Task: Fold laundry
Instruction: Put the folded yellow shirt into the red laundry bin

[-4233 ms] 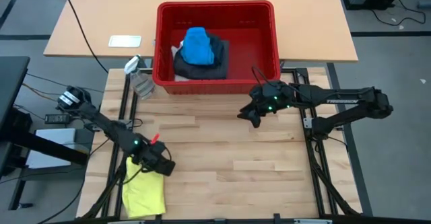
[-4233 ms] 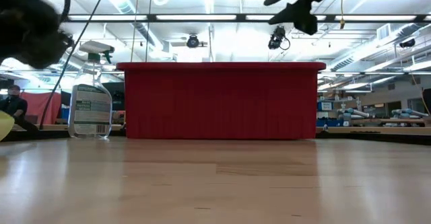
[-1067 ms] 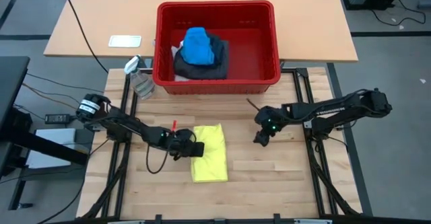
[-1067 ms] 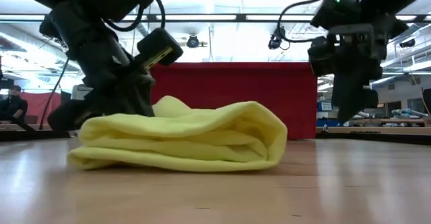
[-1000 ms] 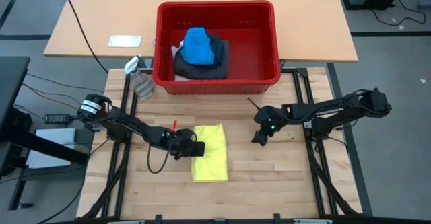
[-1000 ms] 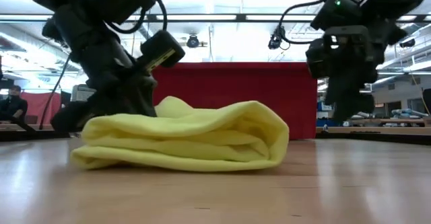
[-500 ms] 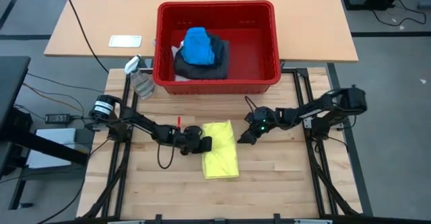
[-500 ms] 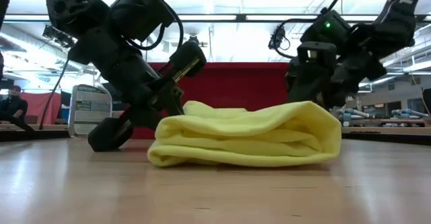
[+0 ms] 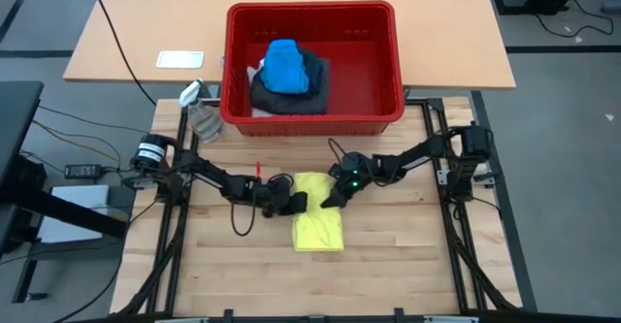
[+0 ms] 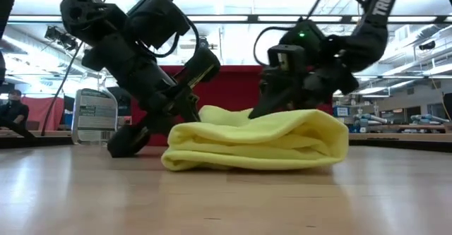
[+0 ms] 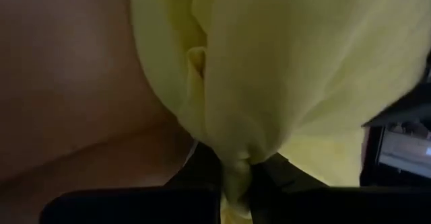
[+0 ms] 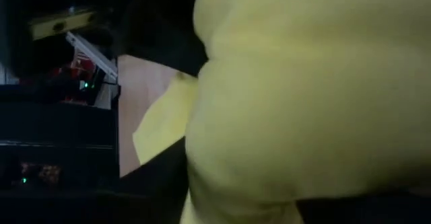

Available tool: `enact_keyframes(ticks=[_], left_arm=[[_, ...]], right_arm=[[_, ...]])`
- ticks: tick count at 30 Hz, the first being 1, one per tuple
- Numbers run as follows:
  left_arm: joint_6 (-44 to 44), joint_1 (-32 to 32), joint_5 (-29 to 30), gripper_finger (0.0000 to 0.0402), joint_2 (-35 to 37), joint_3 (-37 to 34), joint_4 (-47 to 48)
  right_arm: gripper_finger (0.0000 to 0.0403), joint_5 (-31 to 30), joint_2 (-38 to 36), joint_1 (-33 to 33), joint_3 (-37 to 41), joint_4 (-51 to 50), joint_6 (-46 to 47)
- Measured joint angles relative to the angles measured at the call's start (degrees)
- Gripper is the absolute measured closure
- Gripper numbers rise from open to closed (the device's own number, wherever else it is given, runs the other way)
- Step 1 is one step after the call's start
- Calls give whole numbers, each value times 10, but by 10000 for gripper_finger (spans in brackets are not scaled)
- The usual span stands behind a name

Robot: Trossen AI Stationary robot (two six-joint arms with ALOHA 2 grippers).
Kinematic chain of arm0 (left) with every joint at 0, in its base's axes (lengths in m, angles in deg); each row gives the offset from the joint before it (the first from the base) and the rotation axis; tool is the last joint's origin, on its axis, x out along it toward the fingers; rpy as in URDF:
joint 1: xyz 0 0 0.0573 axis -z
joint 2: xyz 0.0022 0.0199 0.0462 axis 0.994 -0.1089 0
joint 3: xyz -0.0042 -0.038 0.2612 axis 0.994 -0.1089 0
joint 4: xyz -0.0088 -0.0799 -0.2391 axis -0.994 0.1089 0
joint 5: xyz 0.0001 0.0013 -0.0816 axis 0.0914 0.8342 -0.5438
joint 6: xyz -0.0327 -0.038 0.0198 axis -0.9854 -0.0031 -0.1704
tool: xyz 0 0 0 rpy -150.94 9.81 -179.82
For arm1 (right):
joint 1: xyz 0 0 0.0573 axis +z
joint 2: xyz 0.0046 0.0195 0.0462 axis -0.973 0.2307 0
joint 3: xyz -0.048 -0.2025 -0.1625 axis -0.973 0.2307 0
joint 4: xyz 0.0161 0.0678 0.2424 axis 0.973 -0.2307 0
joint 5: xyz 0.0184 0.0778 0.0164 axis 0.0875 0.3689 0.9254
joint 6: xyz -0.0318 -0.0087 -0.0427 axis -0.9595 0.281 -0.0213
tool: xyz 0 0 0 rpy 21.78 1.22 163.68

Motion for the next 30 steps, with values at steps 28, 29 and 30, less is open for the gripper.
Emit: enact_keyframes(ticks=[28,29,30], left_arm=[[428,-265,18,370,230,302,325],[439,-287,11,370,230,319,338],[450,-309,6,370,230,334,348]], right_arm=[[356,52,-168,-251,-322,-274,-181],[356,60,-151,-267,-344,-280,-186],[356,66,-134,-284,-367,-282,-187]])
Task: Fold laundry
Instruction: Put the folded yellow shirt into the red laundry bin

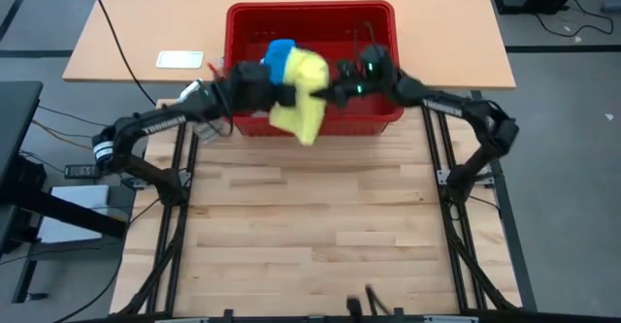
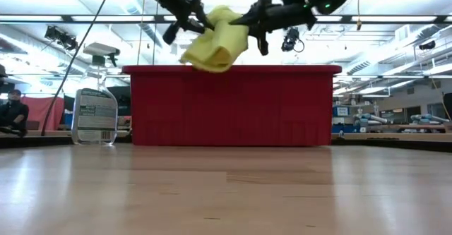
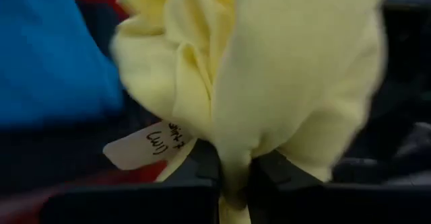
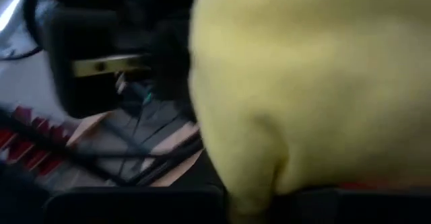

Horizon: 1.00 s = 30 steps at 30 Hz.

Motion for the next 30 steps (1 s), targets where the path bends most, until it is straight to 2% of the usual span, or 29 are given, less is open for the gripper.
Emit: enact_keyframes(ticks=[3,7,11,14,17,21,23,25,30], left_arm=[[23,-58,-12,370,1,31,17],[34,-120,-18,370,0,39,26],[36,-163,-34,360,-26,35,28],[47,-177,-44,357,-67,33,27],[89,-199,-47,355,-118,34,11],[111,-245,-57,345,-194,34,18],[108,-269,-94,330,-221,34,14],[111,-286,-135,309,-238,34,3],[125,-319,-235,250,-243,38,-36]], right_arm=[[356,22,54,-42,-77,-11,0],[356,51,139,-85,-192,-36,0],[353,73,237,-121,-307,-114,22],[330,82,300,-137,-360,-167,29],[298,48,341,-151,-388,-204,16],[259,-52,361,-170,-393,-242,12],[246,-94,361,-178,-393,-257,4],[238,-111,354,-187,-393,-260,-5],[235,-111,329,-197,-393,-257,-8]])
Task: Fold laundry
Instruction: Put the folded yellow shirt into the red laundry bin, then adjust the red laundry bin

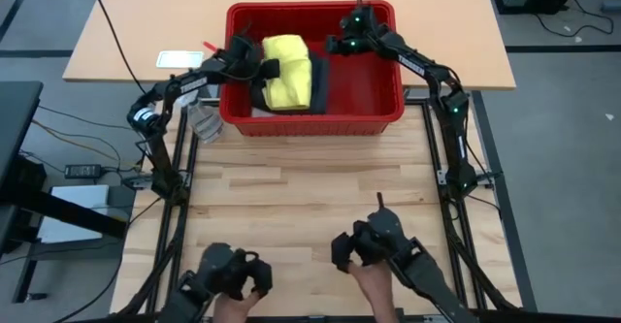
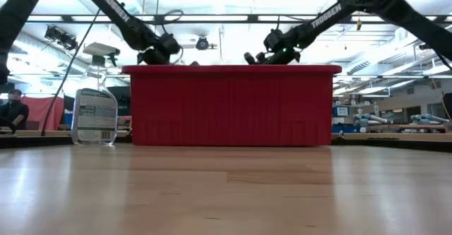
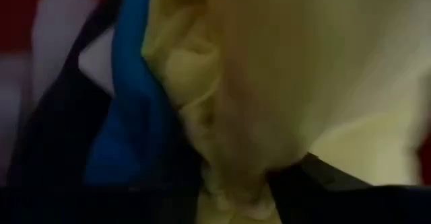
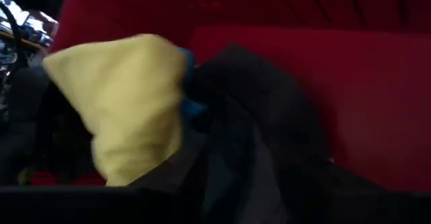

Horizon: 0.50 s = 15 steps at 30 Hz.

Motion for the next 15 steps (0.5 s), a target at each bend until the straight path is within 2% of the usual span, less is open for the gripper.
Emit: enact_keyframes(ticks=[4,8,12,15], left_arm=[[46,-10,-15,201,34,29,-1],[111,-13,-18,160,72,66,42],[232,-12,-18,143,119,118,106],[362,7,-20,145,149,149,174]], right_arm=[[235,13,-35,-1,0,-4,-15],[235,78,-75,2,0,-26,-51],[236,193,-114,22,0,-90,-146],[239,217,-145,44,0,-176,-240]])
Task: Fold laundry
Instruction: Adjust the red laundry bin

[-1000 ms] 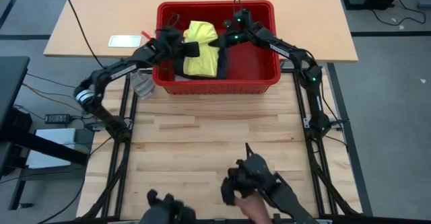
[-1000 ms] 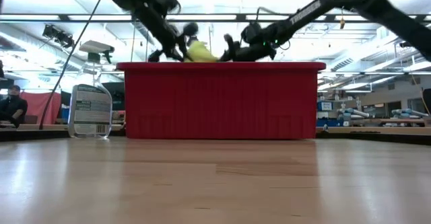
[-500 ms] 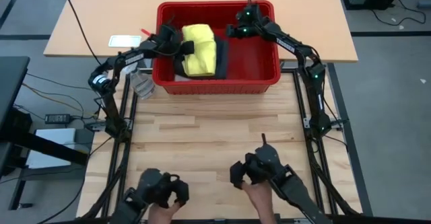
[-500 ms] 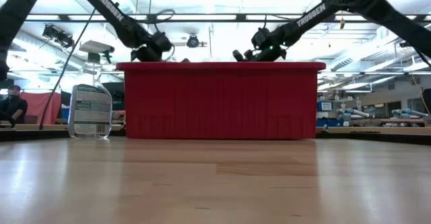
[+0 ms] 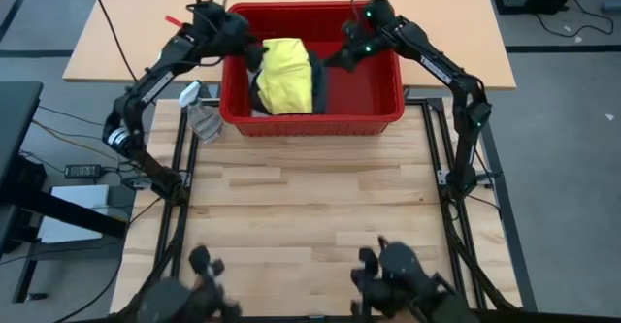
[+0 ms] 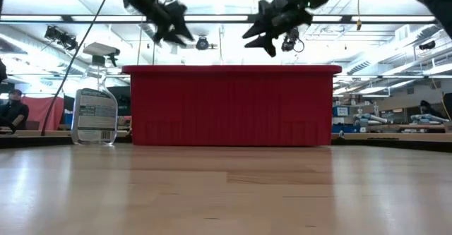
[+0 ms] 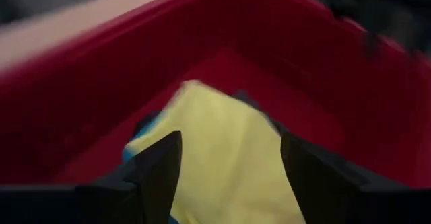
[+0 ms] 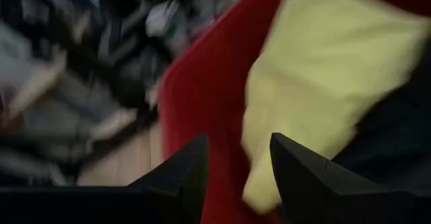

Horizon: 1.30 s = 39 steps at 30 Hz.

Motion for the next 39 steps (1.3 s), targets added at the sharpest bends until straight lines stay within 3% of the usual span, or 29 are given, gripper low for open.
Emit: enact_keyframes(ticks=[3,6,11,14,16,21,26,30,33,39], left_arm=[[149,34,-11,160,32,28,75],[242,71,-12,183,57,42,149],[270,152,-10,226,67,45,277],[263,209,-3,254,66,44,361],[246,253,20,278,65,32,384],[177,327,45,341,65,-40,367],[78,341,110,391,64,-154,273],[47,333,139,396,64,-212,182],[49,314,142,395,64,-233,129],[77,244,223,399,68,-236,53]], right_arm=[[243,-27,-24,28,0,-99,-104],[251,-97,-44,59,0,-180,-194],[275,-207,-74,117,0,-287,-276],[301,-214,-87,150,0,-327,-289],[326,-189,-96,168,9,-332,-286],[394,-174,-101,211,69,-353,-287],[392,-299,-100,253,154,-344,-261],[396,-407,-100,265,196,-299,-221],[397,-454,-100,251,203,-263,-198],[400,-461,-101,190,195,-204,-171]])
